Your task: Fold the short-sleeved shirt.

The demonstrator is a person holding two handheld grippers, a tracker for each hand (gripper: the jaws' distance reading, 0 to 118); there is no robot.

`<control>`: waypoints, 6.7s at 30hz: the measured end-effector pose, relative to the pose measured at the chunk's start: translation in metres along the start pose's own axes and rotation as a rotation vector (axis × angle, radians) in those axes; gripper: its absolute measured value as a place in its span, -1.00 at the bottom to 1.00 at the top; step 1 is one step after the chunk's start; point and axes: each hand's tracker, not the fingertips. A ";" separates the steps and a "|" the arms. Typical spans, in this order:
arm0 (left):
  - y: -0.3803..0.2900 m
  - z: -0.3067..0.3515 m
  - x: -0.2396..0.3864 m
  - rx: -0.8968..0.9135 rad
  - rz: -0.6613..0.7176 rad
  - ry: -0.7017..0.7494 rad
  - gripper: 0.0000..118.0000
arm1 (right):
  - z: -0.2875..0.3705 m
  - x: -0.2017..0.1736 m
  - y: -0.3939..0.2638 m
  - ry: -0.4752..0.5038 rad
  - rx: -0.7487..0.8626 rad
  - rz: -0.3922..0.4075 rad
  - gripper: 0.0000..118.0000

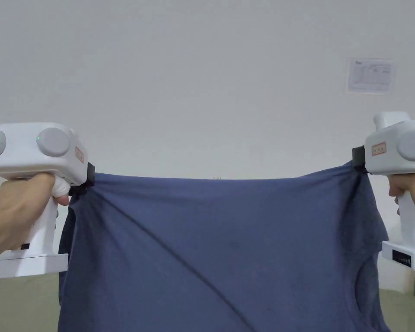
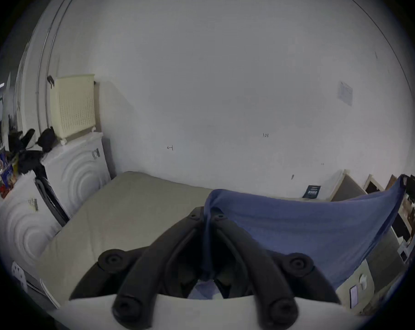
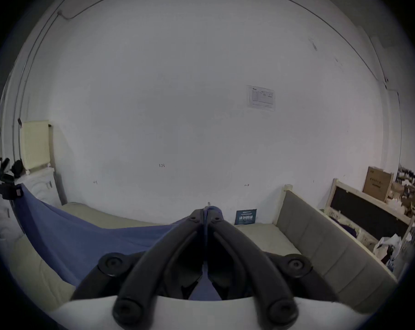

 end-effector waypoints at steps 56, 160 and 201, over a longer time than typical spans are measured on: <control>-0.499 0.157 -0.163 -0.459 -0.139 -0.053 -0.70 | 0.336 0.009 -0.475 0.147 -0.545 -0.146 -0.93; -0.463 0.026 -0.138 -0.564 -0.062 0.002 0.95 | 0.210 0.005 -0.490 0.088 -0.753 -0.152 -1.00; -0.501 0.144 -0.160 -0.610 -0.060 -0.034 -0.81 | 0.292 0.010 -0.503 0.143 -0.816 -0.175 -0.88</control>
